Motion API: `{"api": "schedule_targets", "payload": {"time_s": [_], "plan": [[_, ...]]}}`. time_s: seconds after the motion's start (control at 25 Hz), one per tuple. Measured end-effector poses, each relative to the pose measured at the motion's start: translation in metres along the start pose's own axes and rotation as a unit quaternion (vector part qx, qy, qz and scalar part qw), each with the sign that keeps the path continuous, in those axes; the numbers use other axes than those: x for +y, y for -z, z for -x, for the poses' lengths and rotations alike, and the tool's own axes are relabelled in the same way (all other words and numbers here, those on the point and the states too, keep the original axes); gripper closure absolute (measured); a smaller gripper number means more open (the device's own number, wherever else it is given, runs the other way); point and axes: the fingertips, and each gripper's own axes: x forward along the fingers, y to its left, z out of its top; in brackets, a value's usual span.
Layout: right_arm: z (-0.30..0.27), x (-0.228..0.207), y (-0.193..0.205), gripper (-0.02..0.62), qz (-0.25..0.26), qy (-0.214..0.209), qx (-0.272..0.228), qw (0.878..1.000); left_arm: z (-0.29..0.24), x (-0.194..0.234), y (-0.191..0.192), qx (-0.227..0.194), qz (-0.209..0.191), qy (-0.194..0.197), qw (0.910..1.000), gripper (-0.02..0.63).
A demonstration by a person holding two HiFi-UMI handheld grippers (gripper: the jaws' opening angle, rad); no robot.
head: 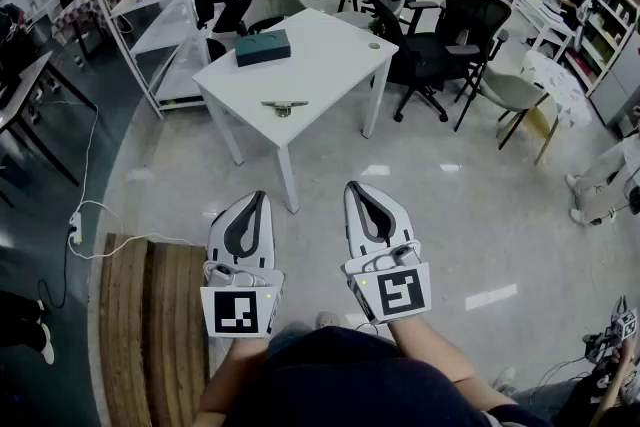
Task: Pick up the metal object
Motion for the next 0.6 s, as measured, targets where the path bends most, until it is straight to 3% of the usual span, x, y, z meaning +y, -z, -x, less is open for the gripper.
{"api": "schedule_targets", "payload": {"time_s": [0.28,0.6], "plan": [[-0.003,-0.009,0.015,0.568,-0.002,-0.015,0.010,1.000,-0.004,-0.002,0.010,0.008,0.010,-0.009,0.9999,0.584],[-0.055,-0.003,0.041,0.568,0.005,-0.041,0.014,0.999,-0.033,0.037,0.040,0.015,0.017,-0.021,0.9995,0.584]]}}
